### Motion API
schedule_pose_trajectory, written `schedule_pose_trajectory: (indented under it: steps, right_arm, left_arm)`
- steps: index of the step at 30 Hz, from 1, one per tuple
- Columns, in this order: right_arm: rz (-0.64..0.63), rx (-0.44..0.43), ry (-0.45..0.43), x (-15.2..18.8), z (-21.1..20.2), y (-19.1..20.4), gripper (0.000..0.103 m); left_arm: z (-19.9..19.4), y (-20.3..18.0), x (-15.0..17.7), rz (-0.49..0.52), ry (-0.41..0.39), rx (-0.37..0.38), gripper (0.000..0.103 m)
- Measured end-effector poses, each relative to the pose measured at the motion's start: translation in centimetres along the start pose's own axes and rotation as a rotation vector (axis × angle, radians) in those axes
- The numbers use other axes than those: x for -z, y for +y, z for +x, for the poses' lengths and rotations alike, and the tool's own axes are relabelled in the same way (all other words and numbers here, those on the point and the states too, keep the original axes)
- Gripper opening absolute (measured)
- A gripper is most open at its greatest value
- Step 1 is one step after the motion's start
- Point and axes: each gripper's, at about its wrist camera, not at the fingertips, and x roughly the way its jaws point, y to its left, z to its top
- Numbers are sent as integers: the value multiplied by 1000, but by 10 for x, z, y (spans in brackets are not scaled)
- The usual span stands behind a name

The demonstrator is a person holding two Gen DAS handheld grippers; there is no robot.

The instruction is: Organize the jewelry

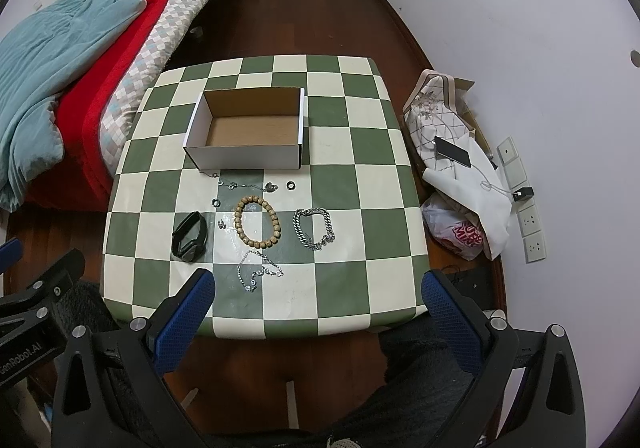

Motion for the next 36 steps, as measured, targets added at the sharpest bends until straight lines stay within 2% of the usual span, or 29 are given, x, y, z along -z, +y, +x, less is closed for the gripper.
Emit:
schedule_pose_trajectory:
  steps: [36]
  right_arm:
    - [1, 4, -15, -4, -11, -9, 103]
  left_arm:
    - [-6, -2, -1, 10, -7, 15, 103]
